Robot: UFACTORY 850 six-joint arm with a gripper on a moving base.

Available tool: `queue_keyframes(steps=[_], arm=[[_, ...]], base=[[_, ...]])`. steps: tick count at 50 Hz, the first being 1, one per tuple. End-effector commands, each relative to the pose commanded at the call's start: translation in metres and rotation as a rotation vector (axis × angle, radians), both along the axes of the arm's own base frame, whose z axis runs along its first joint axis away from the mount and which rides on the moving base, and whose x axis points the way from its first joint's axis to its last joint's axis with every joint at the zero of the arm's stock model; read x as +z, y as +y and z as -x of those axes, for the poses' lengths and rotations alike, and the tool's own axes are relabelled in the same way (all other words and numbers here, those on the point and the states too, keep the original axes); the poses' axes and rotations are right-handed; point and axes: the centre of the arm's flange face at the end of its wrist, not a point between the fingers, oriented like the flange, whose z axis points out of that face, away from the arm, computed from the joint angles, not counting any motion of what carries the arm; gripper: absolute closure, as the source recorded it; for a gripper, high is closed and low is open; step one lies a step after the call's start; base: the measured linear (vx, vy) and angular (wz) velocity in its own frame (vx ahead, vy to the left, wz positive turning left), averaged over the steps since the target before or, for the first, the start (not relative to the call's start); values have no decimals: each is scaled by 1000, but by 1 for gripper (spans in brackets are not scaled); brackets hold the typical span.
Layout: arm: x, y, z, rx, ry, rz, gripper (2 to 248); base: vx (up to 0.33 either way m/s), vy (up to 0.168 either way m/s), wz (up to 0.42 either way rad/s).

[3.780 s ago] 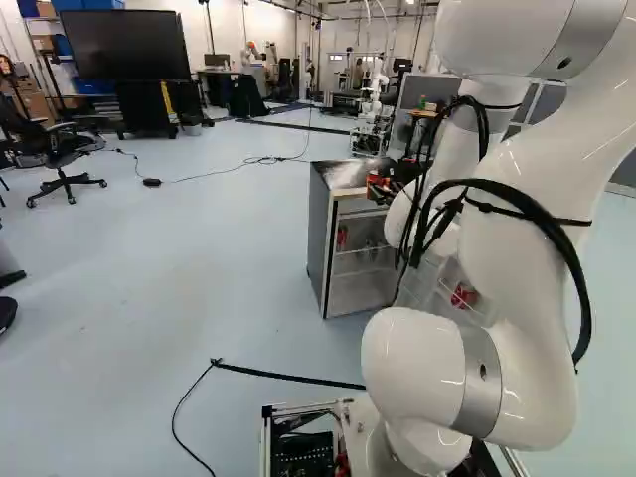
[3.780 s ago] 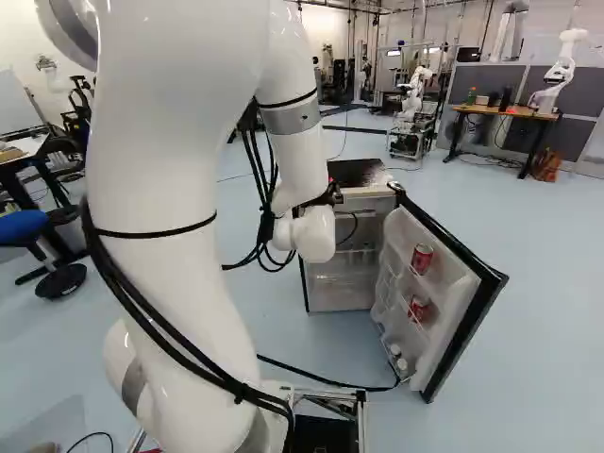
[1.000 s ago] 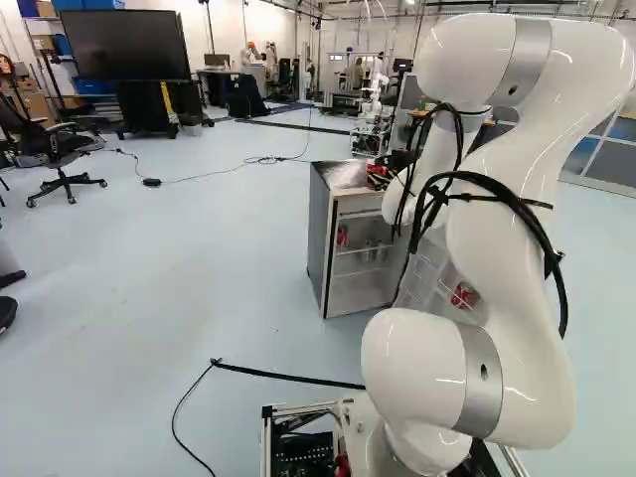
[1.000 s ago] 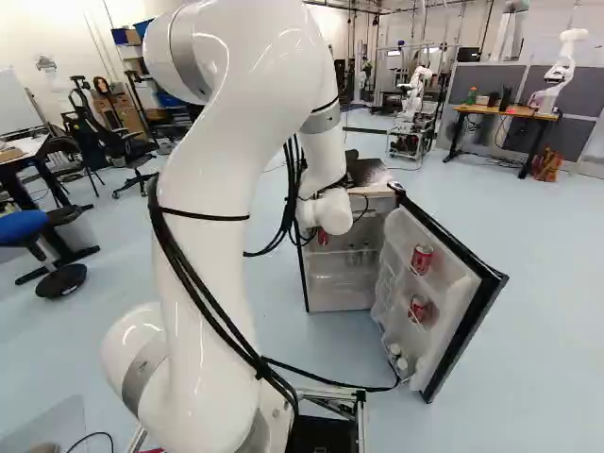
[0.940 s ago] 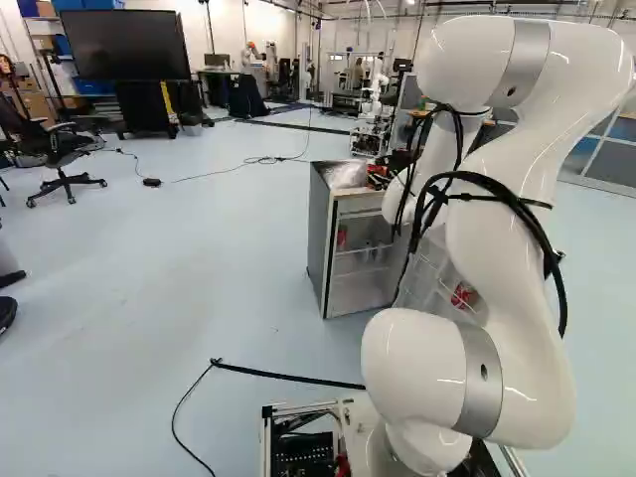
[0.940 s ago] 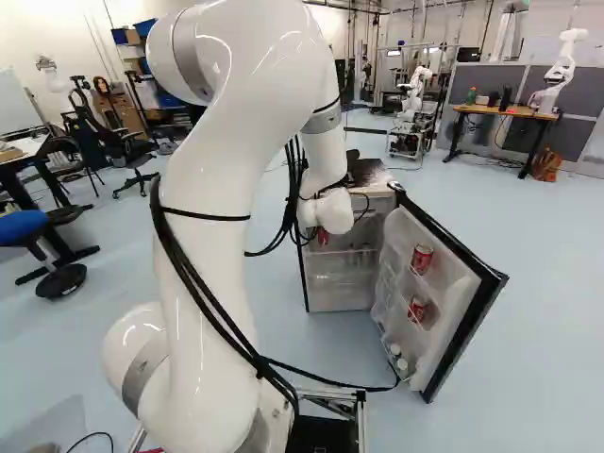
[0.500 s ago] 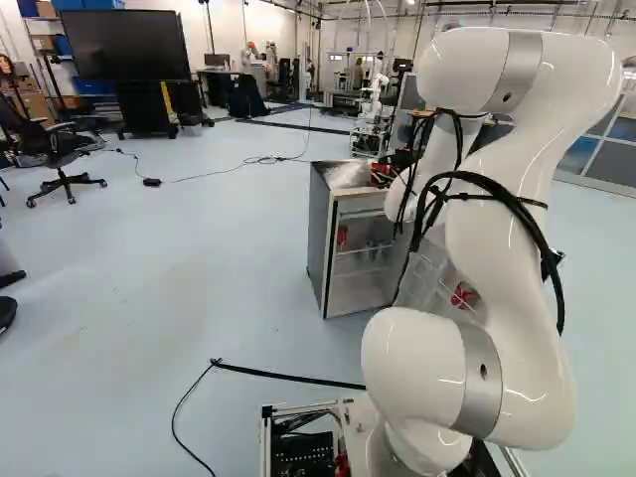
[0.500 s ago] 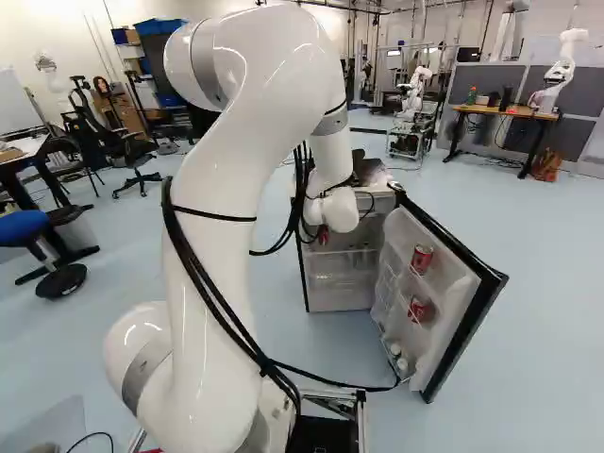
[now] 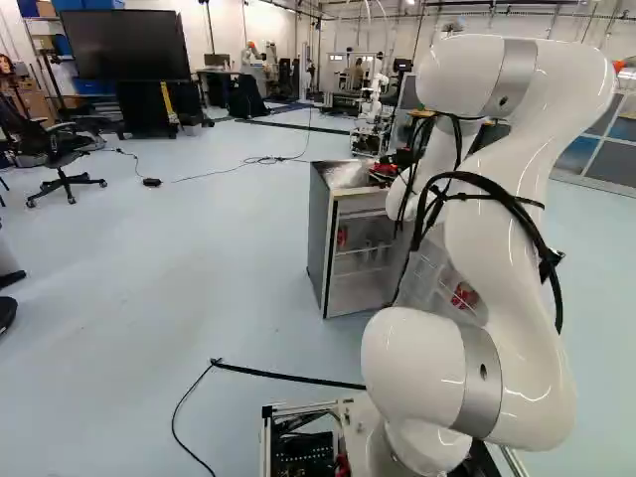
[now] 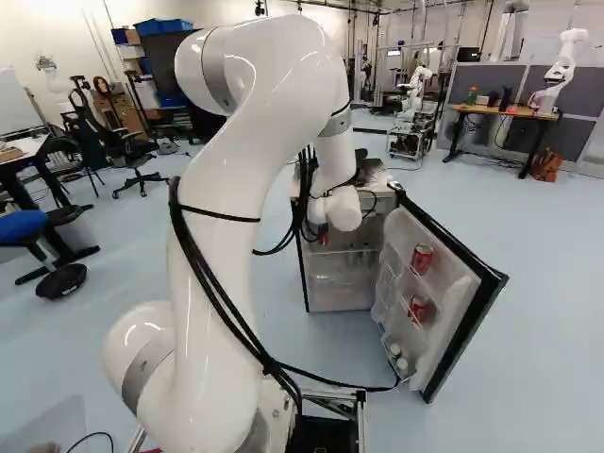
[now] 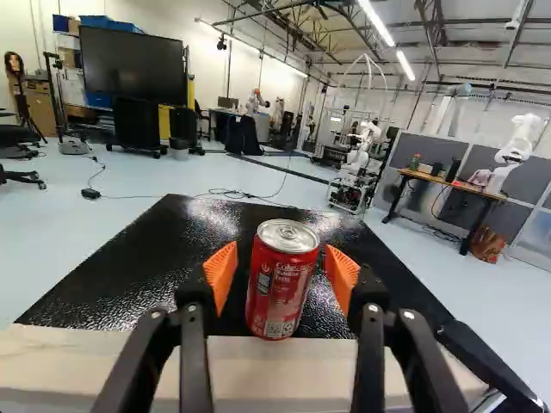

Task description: Grab a drink from the fridge

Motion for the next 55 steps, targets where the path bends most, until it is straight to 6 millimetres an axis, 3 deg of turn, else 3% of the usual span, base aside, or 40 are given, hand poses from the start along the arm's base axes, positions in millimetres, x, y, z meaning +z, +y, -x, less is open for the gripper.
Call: queue_keyframes(steps=[1,2,6,7,11,12,29,55], arm=[[0,0,0,0,0,0,113],[0,0,0,0,0,0,78],[0,0,0,0,0,0,78],[0,0,0,0,0,0,42],[0,0,0,0,0,0,42],[0,0,0,0,0,0,6],[8,1,5,-3,-7,3,3],[42,3,56,-48,4,9,3]], base=[[0,0,0],[0,0,0],[0,0,0],[0,0,0],[0,0,0],[0,0,0],[0,0,0],[0,0,0]])
